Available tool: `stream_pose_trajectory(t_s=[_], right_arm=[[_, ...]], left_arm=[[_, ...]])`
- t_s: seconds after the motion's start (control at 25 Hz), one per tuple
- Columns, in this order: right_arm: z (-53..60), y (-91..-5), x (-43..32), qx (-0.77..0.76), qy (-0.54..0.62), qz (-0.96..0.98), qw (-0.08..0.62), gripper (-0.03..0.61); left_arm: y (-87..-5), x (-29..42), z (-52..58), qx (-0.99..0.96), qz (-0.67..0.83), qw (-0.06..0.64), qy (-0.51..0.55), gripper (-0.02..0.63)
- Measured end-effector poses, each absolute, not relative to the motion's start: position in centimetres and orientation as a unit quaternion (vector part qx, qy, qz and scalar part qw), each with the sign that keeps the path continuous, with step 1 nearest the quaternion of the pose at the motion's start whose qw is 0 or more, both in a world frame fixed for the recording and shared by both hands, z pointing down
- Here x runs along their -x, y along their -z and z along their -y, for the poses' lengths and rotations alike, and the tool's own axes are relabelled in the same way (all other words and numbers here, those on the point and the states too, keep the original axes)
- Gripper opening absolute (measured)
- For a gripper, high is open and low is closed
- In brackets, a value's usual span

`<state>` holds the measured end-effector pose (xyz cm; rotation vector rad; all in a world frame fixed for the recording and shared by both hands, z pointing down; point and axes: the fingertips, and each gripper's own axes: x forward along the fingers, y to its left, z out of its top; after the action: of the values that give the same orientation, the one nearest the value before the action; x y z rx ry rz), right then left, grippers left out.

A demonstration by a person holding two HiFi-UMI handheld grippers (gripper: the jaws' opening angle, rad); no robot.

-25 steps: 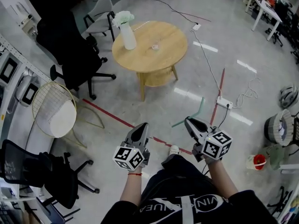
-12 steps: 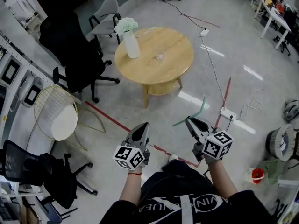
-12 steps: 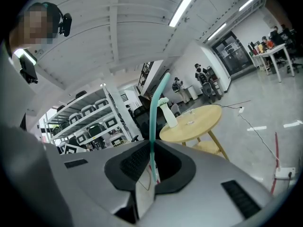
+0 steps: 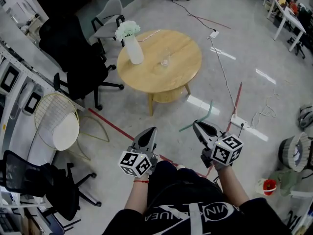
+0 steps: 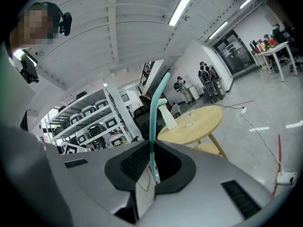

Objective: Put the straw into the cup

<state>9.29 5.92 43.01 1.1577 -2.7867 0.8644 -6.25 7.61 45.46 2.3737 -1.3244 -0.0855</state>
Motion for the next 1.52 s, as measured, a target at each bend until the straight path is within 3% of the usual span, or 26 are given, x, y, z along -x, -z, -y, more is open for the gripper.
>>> stream_pose_trajectory(t_s=[1.52], right_arm=[[12.8, -43.6, -8.0, -0.391, -0.286, 0.875, 0.006, 0.029]], left_arm=[[-46.6, 6.3, 12.8, -0.870, 0.438, 0.226, 0.024, 0.007]])
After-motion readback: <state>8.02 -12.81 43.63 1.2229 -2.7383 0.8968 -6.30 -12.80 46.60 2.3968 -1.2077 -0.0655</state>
